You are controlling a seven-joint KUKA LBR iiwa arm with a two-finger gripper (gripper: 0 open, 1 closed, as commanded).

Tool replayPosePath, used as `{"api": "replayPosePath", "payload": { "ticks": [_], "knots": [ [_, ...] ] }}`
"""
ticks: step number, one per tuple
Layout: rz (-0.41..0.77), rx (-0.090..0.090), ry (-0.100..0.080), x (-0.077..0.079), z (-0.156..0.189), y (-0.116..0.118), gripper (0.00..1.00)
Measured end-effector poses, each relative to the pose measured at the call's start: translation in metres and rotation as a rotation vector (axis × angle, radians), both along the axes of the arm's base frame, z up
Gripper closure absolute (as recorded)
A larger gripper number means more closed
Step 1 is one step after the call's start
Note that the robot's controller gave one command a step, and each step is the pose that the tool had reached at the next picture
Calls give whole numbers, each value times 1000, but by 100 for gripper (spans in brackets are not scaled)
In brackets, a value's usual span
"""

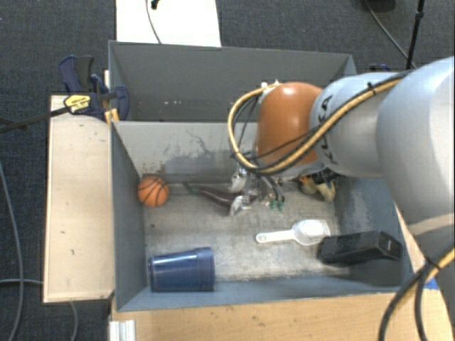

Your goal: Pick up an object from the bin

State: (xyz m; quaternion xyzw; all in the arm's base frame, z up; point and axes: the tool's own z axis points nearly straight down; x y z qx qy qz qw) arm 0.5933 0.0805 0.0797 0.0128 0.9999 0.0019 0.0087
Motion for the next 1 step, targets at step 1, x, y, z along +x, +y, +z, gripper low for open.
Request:
{"api": "replayPosePath", "payload": {
  "ticks": [1],
  "knots": [
    [-1, 0, 0, 0, 0, 0, 100]
  ]
}}
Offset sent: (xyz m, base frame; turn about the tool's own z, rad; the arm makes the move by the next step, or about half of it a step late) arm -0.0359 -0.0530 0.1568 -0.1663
